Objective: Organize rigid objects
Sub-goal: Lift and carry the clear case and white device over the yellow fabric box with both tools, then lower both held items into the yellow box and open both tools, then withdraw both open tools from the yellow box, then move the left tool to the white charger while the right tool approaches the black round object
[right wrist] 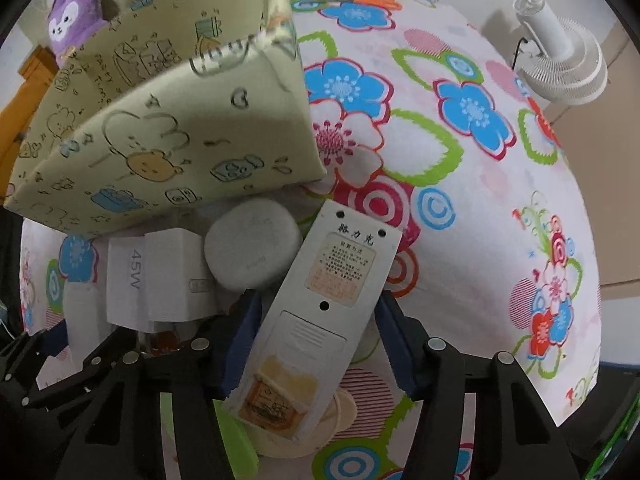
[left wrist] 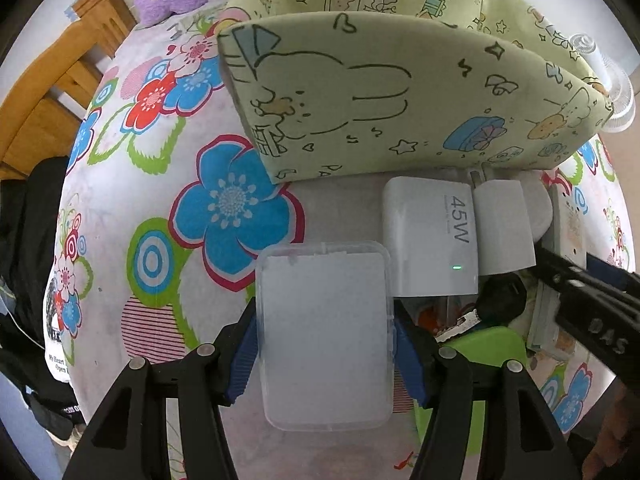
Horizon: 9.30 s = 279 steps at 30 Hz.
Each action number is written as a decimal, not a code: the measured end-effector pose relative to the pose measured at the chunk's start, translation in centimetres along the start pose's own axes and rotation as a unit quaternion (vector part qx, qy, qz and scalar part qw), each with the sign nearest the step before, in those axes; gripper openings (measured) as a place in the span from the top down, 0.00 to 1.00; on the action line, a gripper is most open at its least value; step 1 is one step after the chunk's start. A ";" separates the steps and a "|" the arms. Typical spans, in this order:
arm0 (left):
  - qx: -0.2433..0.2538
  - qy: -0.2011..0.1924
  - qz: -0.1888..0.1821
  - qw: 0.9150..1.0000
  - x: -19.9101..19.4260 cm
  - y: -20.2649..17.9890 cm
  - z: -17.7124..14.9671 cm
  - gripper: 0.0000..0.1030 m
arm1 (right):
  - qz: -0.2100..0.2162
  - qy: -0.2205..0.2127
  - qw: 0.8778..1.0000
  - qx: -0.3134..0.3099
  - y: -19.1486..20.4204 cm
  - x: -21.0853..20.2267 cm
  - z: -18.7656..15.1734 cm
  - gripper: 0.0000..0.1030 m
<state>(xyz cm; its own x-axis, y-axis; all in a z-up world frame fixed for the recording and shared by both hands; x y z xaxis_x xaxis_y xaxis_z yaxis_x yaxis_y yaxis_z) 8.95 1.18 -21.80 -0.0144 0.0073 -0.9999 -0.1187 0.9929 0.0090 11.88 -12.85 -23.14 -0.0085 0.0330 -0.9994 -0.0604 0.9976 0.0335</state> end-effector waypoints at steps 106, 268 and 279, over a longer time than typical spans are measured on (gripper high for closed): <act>-0.007 -0.110 -0.019 0.994 -10.5 0.4 9.9 0.42 | 0.041 -0.082 0.986 -0.139 4.4 -10.9 11.3 0.54; 0.012 -0.035 0.020 0.999 -2.8 1.8 -2.4 0.03 | 0.072 -0.037 0.988 -0.132 2.0 -1.3 -1.8 0.17; 0.044 -0.021 0.028 0.998 -1.2 1.8 -1.8 0.08 | 0.046 -0.041 0.983 -0.175 5.7 -0.7 -2.9 0.63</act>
<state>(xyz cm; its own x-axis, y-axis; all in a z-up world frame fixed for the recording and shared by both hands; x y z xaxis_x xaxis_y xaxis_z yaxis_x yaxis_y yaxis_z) 6.92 2.78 -20.60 0.0237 0.0670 -0.9975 -0.0307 0.9973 0.0662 8.64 -7.41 -22.23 0.0494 0.1411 -0.9888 -0.4020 0.9091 0.1097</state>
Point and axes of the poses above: each gripper's, at about its wrist camera, not at the fingertips, and x roughly the way its jaws point, y to its left, z to its top, the point moved 4 cm from there along x, roughly the way its jaws point, and after that the axes turned 11 degrees about y, right-handed, at the moved point
